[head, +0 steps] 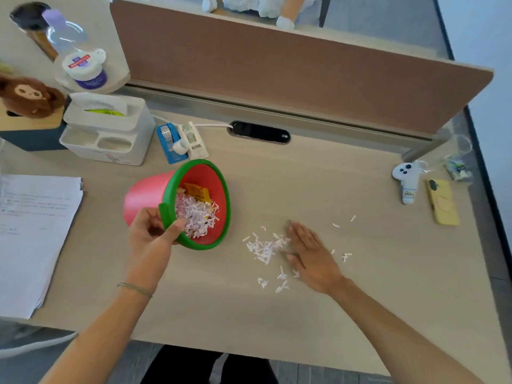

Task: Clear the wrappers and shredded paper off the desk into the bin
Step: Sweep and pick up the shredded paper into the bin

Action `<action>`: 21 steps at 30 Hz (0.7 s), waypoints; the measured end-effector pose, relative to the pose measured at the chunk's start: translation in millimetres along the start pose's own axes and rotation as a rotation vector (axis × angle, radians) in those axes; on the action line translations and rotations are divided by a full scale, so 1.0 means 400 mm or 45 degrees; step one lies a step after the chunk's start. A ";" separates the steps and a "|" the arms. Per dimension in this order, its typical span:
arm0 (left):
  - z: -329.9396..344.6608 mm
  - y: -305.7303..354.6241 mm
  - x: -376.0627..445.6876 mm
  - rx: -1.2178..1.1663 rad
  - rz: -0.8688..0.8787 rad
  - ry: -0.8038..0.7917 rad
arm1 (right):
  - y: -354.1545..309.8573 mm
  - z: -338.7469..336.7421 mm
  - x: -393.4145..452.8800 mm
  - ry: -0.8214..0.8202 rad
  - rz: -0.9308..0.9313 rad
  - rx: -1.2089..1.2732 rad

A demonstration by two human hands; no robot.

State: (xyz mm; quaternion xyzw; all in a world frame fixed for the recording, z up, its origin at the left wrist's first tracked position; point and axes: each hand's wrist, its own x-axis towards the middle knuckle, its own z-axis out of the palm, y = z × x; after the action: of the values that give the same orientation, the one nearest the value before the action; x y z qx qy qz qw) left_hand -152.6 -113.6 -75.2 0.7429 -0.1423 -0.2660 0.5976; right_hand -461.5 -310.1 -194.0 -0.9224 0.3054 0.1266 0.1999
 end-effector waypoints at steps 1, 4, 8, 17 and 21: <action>0.013 -0.006 0.003 0.021 0.023 0.000 | 0.059 -0.017 -0.009 0.068 0.145 0.049; 0.050 -0.014 0.004 0.075 0.078 0.003 | 0.238 -0.061 -0.039 0.155 0.498 0.099; 0.087 -0.018 -0.001 0.094 0.104 -0.003 | 0.315 -0.065 -0.026 0.104 0.599 0.159; 0.107 -0.014 -0.006 0.101 0.052 0.006 | 0.014 0.082 -0.033 0.111 0.293 0.074; 0.113 -0.009 -0.004 0.087 0.043 -0.004 | -0.008 0.094 -0.065 0.153 0.079 0.021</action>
State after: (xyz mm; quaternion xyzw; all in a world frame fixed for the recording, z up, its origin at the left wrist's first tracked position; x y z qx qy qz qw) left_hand -179.9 -148.6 -84.7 0.7599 -0.1646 -0.2520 0.5761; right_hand -483.8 -277.6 -217.2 -0.9168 0.3462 0.0747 0.1847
